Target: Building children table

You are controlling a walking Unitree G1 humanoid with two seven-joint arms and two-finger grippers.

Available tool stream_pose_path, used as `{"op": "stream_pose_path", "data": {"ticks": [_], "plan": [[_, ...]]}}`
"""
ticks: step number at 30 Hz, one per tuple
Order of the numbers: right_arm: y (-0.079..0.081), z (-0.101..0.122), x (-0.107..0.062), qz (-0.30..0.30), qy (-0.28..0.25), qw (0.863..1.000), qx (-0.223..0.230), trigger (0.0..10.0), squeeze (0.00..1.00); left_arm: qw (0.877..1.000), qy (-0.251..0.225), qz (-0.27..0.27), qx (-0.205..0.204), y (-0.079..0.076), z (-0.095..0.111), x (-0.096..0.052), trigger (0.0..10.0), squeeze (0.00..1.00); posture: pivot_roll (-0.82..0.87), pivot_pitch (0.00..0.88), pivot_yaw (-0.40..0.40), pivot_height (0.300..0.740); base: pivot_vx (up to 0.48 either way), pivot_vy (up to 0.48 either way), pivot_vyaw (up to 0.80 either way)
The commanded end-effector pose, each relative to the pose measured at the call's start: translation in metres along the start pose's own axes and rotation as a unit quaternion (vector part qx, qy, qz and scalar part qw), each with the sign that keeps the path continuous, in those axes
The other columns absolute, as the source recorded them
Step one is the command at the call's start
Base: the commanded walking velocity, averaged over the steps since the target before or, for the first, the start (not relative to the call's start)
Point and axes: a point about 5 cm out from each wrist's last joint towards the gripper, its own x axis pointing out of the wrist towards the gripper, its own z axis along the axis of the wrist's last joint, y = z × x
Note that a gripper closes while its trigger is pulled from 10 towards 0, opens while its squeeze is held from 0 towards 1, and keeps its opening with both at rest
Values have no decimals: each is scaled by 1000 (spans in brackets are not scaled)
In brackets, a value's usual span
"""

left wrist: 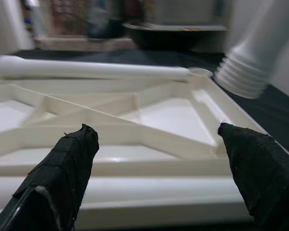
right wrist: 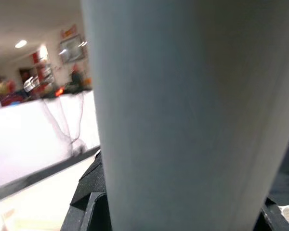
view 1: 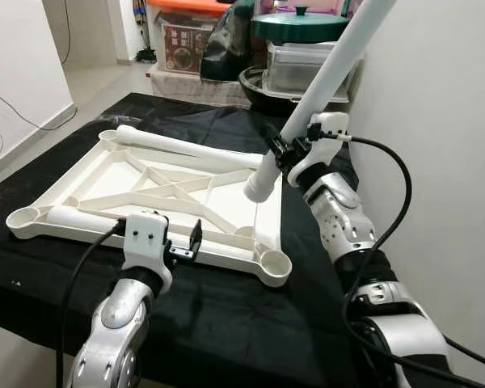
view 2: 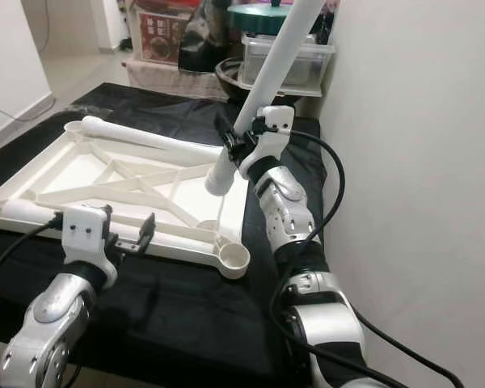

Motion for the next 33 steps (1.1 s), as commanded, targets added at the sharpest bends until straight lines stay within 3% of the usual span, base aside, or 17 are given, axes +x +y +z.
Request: {"op": "stream_pose_path", "data": {"ticks": [1, 8, 9, 12, 13, 16, 17, 19, 25, 33], "plan": [[-2, 6, 2, 39, 10, 999, 13, 10000, 0, 999, 8, -40, -9, -10, -1, -5, 10000, 0, 219, 63, -88, 740, 0, 0, 0], [-11, 4, -11, 161, 78, 983, 51, 10000, 0, 988, 28, -142, -58, -40, -5, -23, 10000, 0, 219, 82, -91, 740, 0, 0, 0], [-13, 5, -17, 205, 87, 972, 70, 10000, 0, 983, 34, -167, -75, -49, -5, -30, 10000, 0, 227, 98, -97, 740, 0, 0, 0], [-14, 7, -21, 238, 90, 964, 82, 10000, 0, 979, 40, -184, -85, -57, -5, -37, 10000, 0, 232, 109, -96, 740, 0, 0, 0], [-13, 7, -26, 272, 96, 954, 86, 10000, 0, 976, 46, -192, -95, -62, -6, -42, 10000, 0, 237, 122, -96, 740, 0, 0, 0], [-12, 6, -30, 295, 104, 946, 84, 10000, 0, 974, 50, -196, -98, -65, -6, -46, 10000, 0, 239, 125, -96, 740, 0, 0, 0], [-13, 0, -38, 328, 121, 934, 79, 10000, 0, 973, 58, -196, -106, -67, -5, -53, 10000, 0, 250, 149, -89, 740, 0, 0, 0], [-13, 0, -38, 328, 121, 934, 79, 10000, 0, 973, 58, -196, -106, -67, -5, -53, 10000, 0, 250, 149, -89, 740, 0, 0, 0], [-13, -10, -50, 383, 149, 910, 53, 10000, 0, 969, 76, -210, -107, -69, -2, -69, 10000, 0, 254, 182, -58, 740, 0, 0, 0], [-15, -5, -49, 394, 150, 906, 36, 10000, 0, 967, 87, -213, -109, -69, 0, -79, 10000, 0, 262, 196, -53, 740, 0, 0, 0]]}}
